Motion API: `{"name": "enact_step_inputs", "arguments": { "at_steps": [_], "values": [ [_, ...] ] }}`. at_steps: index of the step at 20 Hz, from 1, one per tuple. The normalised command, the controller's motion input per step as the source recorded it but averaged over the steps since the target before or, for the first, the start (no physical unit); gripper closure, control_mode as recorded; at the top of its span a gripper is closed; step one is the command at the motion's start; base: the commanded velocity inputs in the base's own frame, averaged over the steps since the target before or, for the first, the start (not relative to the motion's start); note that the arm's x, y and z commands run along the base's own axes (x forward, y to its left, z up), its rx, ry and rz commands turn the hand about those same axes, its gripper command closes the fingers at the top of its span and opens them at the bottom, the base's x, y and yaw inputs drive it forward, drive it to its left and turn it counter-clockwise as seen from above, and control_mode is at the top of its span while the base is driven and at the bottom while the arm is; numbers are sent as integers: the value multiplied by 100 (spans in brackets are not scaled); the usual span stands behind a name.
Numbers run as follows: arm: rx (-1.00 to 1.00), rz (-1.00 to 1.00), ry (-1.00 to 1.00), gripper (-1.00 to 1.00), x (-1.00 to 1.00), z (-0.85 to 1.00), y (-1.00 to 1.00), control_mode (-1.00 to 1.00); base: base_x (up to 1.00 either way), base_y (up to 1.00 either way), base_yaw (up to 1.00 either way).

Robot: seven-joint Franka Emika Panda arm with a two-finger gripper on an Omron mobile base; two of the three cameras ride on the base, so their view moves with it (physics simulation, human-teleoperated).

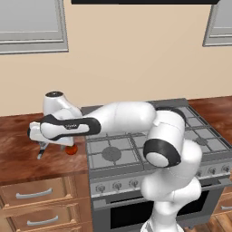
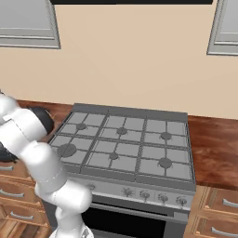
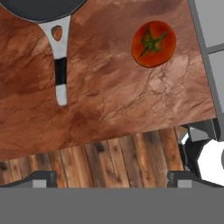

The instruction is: Place the pan on the front left burner on the stove. Then place the tomato and the onion in the pan and turn on the front left burner.

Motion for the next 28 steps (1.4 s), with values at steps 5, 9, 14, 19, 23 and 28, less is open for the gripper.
{"name": "enact_step_inputs", "arguments": {
  "at_steps": [5,9,14,19,23,28],
  "values": [
    [0,0,0,-100,29,-14,8,-100,0,0,0],
    [0,0,0,-100,28,-12,12,-100,0,0,0],
    [0,0,0,-100,22,-16,18,-100,0,0,0],
    [0,0,0,-100,21,-19,17,-100,0,0,0],
    [0,0,0,-100,20,-18,10,-100,0,0,0],
    [0,0,0,-100,22,-19,3,-100,0,0,0]
  ]
}}
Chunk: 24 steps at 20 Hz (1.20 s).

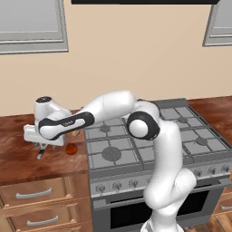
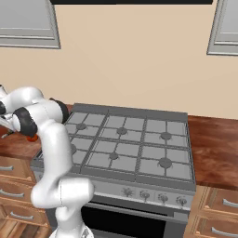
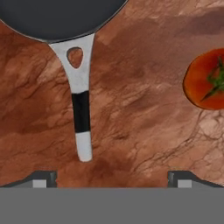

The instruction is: Place the pan on the front left burner on the stove. Then place the tomato and the onion in the pan and turn on the front left burner.

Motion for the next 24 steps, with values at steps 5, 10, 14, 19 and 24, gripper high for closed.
{"name": "enact_step_inputs", "arguments": {
  "at_steps": [5,10,14,19,24],
  "values": [
    [0,0,0,-100,17,-23,0,-100,0,0,0],
    [0,0,0,-100,14,-24,0,-100,0,0,0],
    [0,0,1,-100,24,-19,6,-100,0,0,0],
    [0,0,5,-100,29,-19,10,-100,0,0,0],
    [0,0,5,-100,18,-23,9,-100,0,0,0]
  ]
}}
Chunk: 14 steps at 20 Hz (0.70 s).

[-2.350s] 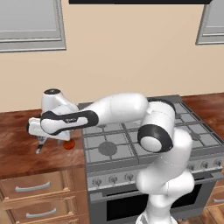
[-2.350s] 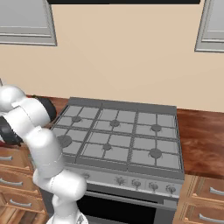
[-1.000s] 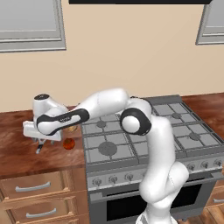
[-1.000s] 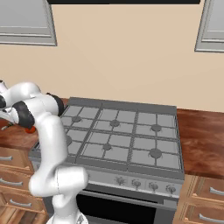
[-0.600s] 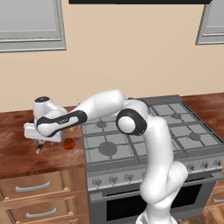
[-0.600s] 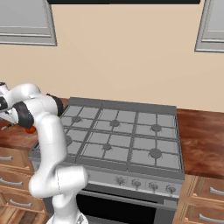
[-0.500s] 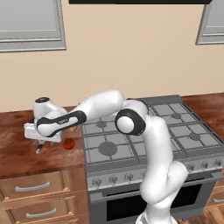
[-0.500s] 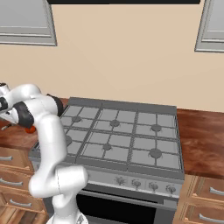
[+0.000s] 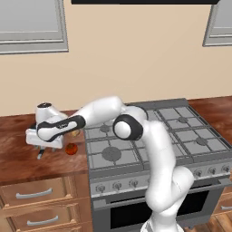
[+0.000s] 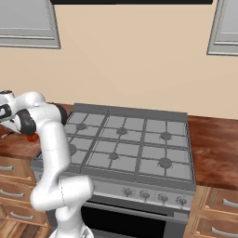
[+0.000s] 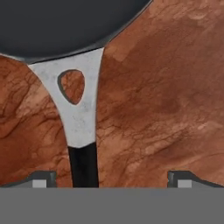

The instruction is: Place the pan on the front left burner on the stove. Then place the tomato and the onion in the pan and turn on the front left burner.

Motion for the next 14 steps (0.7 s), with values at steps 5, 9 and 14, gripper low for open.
{"name": "enact_step_inputs", "arguments": {
  "at_steps": [5,9,14],
  "values": [
    [0,0,6,-100,18,-21,17,-100,0,0,0],
    [0,0,5,-100,17,-17,24,-100,0,0,0],
    [0,0,5,-100,12,-17,21,-100,0,0,0]
  ]
}}
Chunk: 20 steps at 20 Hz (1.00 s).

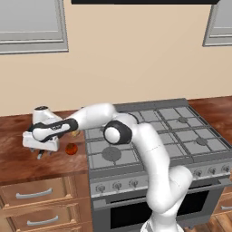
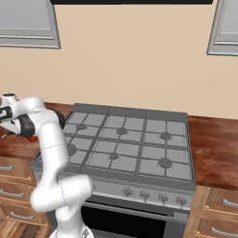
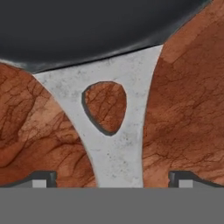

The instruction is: Place the pan on the front left burner on the stove. Then place the tomato and the onion in the pan and turn on the front left burner.

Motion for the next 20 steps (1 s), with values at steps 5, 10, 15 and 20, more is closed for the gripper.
{"name": "enact_step_inputs", "arguments": {
  "at_steps": [5,10,15,20],
  "values": [
    [-4,0,5,100,3,-17,16,-100,0,0,0],
    [-5,0,1,100,0,-5,2,-100,0,0,0],
    [-1,-4,0,100,-2,0,-5,-100,0,0,0],
    [0,-7,-3,100,-20,7,-9,-100,0,0,0]
  ]
}}
